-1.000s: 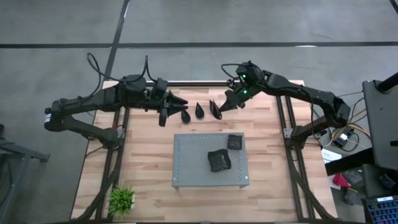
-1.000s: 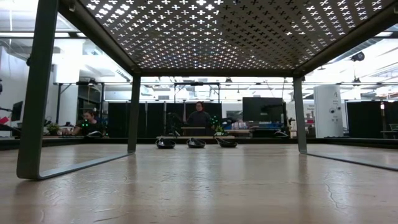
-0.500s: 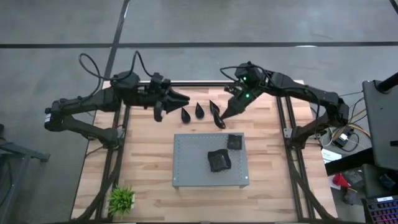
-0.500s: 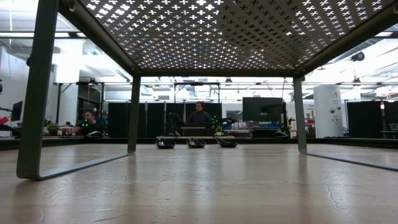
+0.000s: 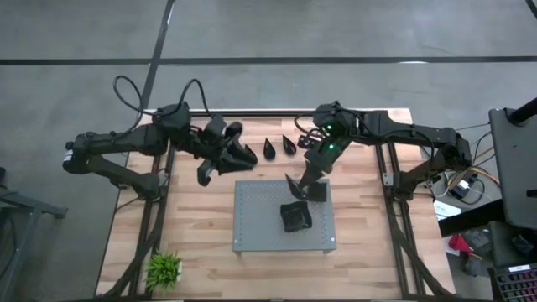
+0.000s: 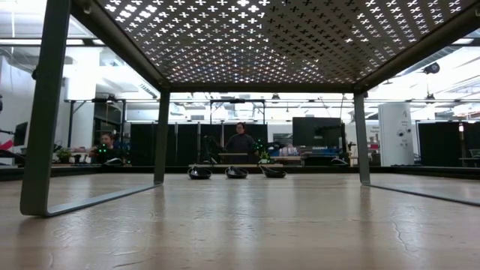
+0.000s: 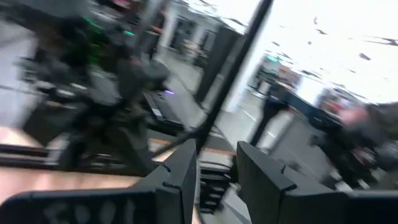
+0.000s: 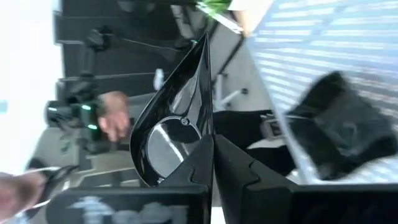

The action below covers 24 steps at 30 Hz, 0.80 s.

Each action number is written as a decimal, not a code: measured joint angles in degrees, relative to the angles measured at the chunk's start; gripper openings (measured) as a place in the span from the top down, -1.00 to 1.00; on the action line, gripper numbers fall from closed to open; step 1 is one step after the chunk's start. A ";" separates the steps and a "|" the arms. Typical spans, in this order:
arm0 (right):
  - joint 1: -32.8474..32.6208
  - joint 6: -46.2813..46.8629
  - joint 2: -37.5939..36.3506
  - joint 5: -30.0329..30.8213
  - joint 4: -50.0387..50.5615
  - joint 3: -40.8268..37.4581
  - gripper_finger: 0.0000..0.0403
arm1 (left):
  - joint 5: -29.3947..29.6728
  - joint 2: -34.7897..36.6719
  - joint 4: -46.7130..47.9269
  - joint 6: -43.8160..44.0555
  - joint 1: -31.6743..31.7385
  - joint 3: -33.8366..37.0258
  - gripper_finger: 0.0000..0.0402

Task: Pick & Place Mini shaped plates
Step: Put the drop shaped plate on the shelf

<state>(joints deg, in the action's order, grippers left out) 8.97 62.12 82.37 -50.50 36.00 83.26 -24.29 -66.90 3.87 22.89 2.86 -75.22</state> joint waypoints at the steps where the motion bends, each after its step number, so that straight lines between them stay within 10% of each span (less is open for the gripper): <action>1: -0.50 1.90 0.17 0.00 -2.05 0.00 0.96 | -1.90 -0.59 -0.01 -0.15 -0.19 -0.45 0.46; 11: -4.39 14.90 5.65 -2.56 -13.34 0.00 0.96 | -14.96 -4.67 1.94 -9.29 -0.19 -1.99 0.46; 24: -7.36 28.17 13.21 -8.79 -30.94 0.00 0.96 | -18.26 -7.30 3.04 -13.02 -1.34 -0.46 0.46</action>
<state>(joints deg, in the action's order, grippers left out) 1.61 90.29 95.58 -59.29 5.06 83.26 -42.54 -74.20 6.91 9.87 1.53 -75.68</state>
